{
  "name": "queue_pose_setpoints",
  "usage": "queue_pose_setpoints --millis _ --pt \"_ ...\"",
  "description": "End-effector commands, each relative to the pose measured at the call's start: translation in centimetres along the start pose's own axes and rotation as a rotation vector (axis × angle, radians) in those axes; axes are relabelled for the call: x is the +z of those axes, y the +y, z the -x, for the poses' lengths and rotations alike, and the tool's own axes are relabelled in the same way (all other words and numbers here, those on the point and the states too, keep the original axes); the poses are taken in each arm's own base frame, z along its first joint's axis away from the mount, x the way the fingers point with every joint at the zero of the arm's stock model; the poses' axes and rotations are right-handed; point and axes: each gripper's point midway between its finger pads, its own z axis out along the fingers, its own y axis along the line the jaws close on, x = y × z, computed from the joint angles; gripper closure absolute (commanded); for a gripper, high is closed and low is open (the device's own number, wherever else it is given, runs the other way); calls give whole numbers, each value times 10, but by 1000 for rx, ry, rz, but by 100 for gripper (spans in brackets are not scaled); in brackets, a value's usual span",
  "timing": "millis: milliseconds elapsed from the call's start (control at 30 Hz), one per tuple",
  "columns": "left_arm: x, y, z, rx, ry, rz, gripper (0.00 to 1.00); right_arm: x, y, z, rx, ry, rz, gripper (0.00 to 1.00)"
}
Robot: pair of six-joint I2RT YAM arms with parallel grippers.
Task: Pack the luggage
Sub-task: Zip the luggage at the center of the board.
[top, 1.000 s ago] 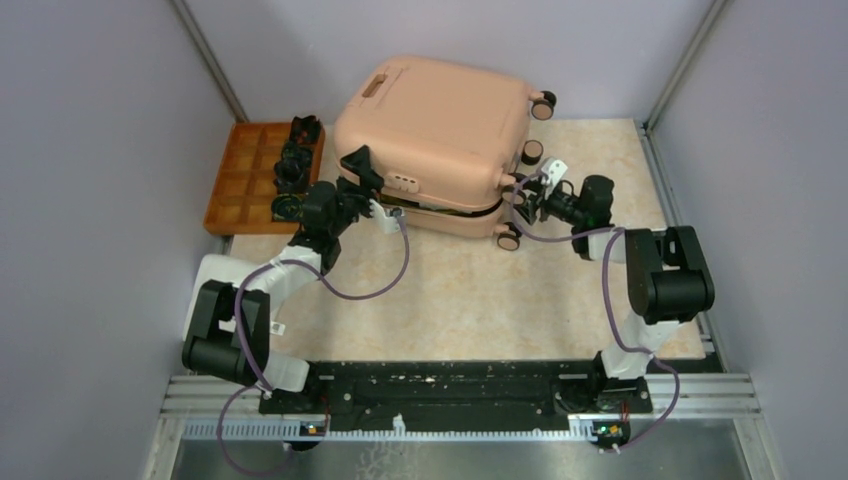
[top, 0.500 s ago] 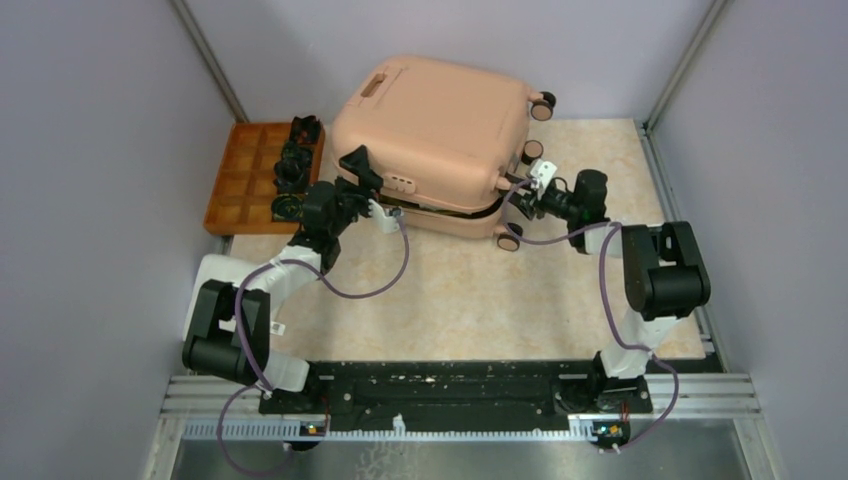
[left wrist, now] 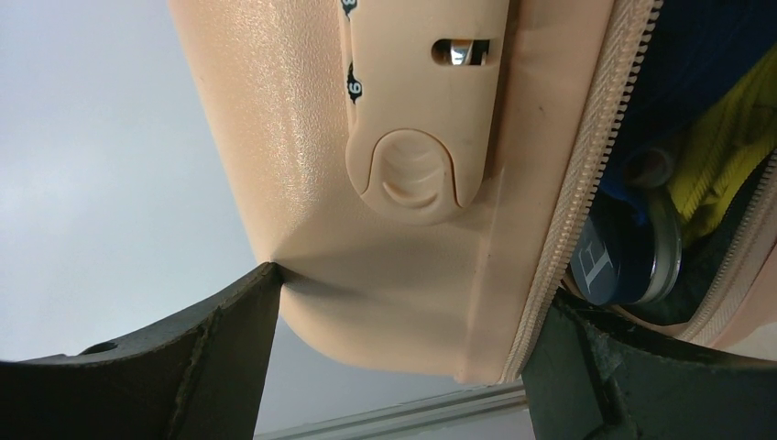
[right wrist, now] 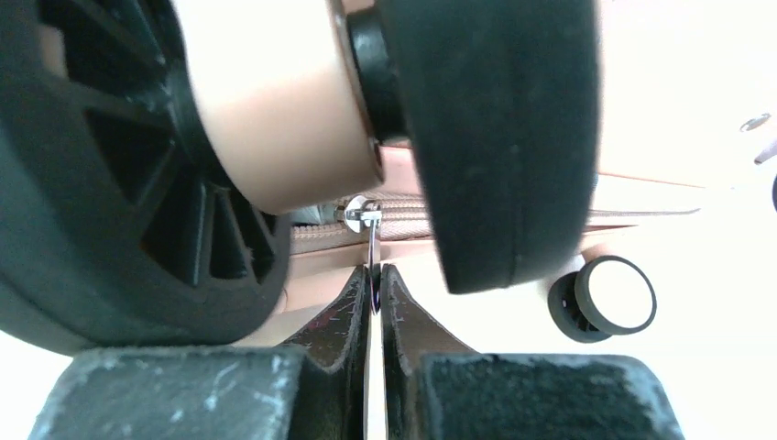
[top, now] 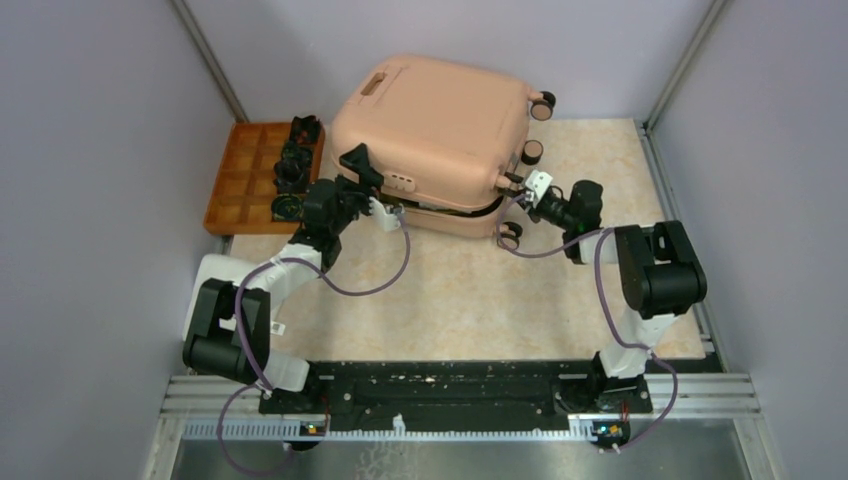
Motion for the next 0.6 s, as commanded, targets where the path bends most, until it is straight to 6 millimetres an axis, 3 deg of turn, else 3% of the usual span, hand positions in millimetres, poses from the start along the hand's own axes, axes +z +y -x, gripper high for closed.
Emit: queue_pose_setpoints --millis 0,167,333,567 --pt "15 19 19 -123 -72 22 37 10 11 35 -96 -123 -31 100" --pt "20 22 17 -184 -55 -10 39 -7 3 43 -158 -125 -149 100" --pt "19 21 28 -193 -75 -25 41 -20 3 51 -191 -132 -226 100" --pt "17 16 36 -175 -89 -39 42 -23 9 59 -202 -131 -227 100"
